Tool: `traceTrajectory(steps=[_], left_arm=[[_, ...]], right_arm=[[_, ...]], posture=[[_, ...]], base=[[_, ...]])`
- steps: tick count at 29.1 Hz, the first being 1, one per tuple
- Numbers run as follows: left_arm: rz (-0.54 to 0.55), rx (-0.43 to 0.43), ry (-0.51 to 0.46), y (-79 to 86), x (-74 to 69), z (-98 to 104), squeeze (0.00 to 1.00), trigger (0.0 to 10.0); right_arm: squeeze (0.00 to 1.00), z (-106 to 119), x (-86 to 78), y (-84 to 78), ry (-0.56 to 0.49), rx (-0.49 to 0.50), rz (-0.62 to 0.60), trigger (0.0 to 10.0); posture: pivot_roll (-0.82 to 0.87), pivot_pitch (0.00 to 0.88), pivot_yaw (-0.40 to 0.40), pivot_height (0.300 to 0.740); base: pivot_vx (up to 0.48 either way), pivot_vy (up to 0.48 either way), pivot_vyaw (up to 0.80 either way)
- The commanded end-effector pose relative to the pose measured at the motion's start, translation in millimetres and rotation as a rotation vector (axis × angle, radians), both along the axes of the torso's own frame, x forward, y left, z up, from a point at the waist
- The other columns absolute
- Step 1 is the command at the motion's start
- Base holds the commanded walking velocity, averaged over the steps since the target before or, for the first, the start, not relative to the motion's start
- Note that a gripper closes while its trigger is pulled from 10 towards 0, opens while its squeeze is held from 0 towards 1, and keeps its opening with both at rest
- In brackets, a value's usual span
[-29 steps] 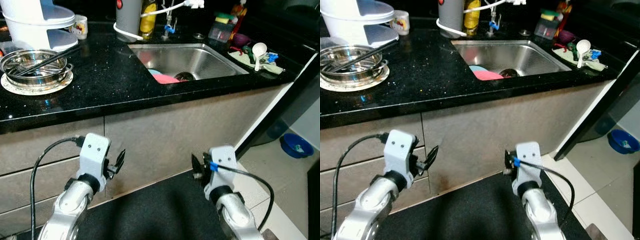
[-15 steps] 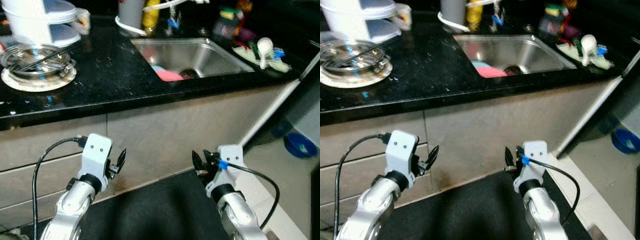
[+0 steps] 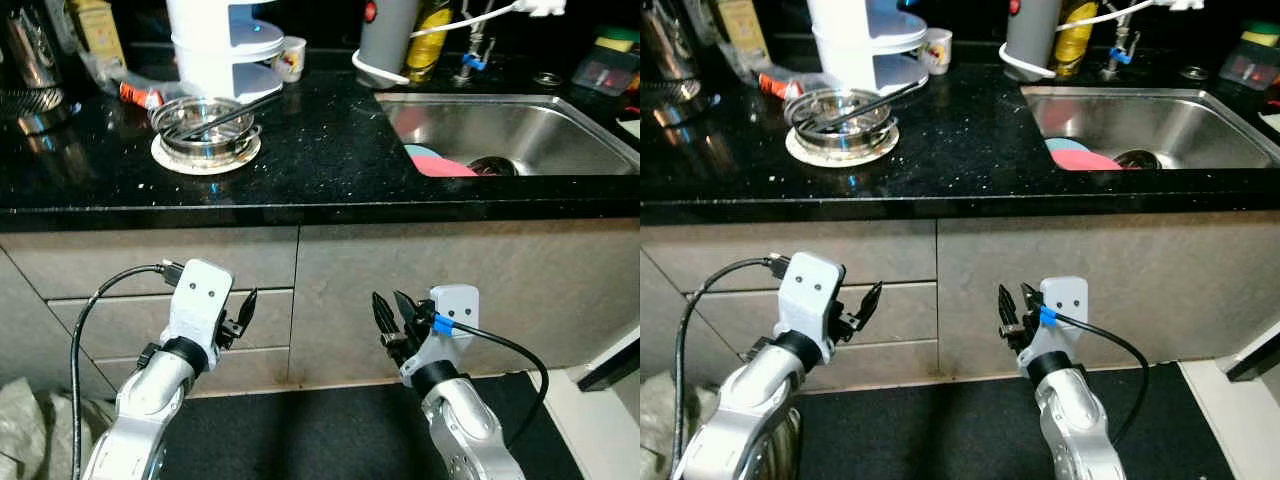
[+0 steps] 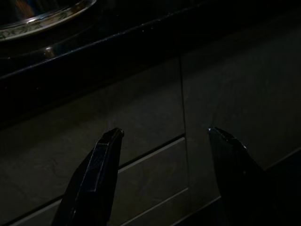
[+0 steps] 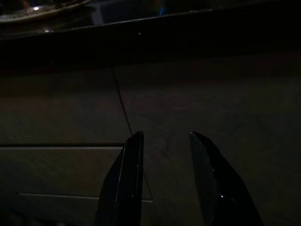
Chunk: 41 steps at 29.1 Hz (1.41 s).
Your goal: Kitchen organization
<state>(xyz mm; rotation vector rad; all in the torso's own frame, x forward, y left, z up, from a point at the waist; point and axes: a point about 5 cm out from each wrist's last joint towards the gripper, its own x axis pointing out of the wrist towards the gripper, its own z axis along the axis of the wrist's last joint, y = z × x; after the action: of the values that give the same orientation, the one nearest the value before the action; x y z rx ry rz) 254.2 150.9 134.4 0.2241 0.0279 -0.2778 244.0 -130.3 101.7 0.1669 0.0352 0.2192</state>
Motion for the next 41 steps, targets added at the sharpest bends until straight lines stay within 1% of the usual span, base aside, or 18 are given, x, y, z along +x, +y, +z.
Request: traceTrajectory(steps=[1,5,7,13,18,24,33,35,37,38,40,41], left_arm=[[-0.022,-0.003,0.006,-1.1,2.6,-2,0.00,10.0],[-0.031,-0.011,0.004,-3.4,4.3,-1,0.00,10.0],[-0.034,-0.029,0.005,-3.4,4.8,-1,0.00,10.0],[-0.014,-0.050,-0.006,-2.7,2.9,-1,0.00,10.0],[0.000,-0.054,-0.009,-3.4,4.3,0,0.00,10.0],[0.004,-0.057,-0.017,-4.5,5.5,0,0.00,10.0],[0.008,-0.068,-0.037,-7.5,12.2,3,0.00,10.0],[0.005,-0.073,-0.040,-8.6,12.7,4,0.00,10.0],[-0.012,-0.085,-0.025,-10.2,11.9,2,0.00,10.0],[-0.020,-0.089,-0.020,-10.4,11.2,2,0.00,10.0],[-0.020,-0.089,-0.020,-10.4,11.2,2,0.00,10.0],[-0.025,-0.089,-0.015,-10.4,10.3,2,0.00,10.0]], right_arm=[[0.00,-4,-1.7,0.7,0.002,0.001,-0.004,10.0],[0.00,-5,-2.2,0.8,0.002,-0.007,-0.006,10.0],[0.00,-5,-3.2,1.3,-0.005,-0.020,0.002,10.0],[0.00,-5,-3.7,1.7,-0.007,-0.022,0.022,10.0],[0.00,-5,-2.3,0.3,-0.006,-0.021,0.033,10.0],[0.00,-4,-0.7,-1.4,-0.010,-0.023,0.038,10.0],[0.00,0,4.2,-5.2,-0.028,-0.015,0.047,10.0],[0.00,3,6.1,-6.9,-0.044,-0.005,0.049,10.0],[0.00,7,10.6,-7.4,-0.060,0.004,0.060,10.0],[0.00,11,13.6,-7.2,-0.074,0.026,0.067,10.0],[0.00,11,13.6,-7.2,-0.074,0.026,0.067,10.0],[0.00,18,17.5,-6.6,-0.100,0.053,0.076,10.0]], posture=[[0.14,0.000,-0.013,0.740],[0.13,0.000,-0.011,0.740],[0.14,0.000,-0.024,0.740],[0.14,0.000,-0.052,0.740],[0.14,0.003,-0.080,0.740],[0.14,0.007,-0.094,0.740],[0.14,0.002,-0.121,0.740],[0.14,0.003,-0.128,0.740],[0.14,0.002,-0.132,0.740],[0.14,0.002,-0.134,0.740],[0.14,0.002,-0.134,0.740],[0.14,0.003,-0.138,0.740]], base=[[0.000,0.000,0.00],[0.000,0.000,0.00],[0.000,0.000,0.32],[0.000,0.000,0.79],[0.000,0.000,0.79],[0.000,0.000,0.79],[0.000,0.000,0.79],[0.000,0.000,0.79],[0.000,0.000,0.00],[0.000,0.000,0.00],[0.000,0.000,0.00],[0.000,0.000,0.00]])
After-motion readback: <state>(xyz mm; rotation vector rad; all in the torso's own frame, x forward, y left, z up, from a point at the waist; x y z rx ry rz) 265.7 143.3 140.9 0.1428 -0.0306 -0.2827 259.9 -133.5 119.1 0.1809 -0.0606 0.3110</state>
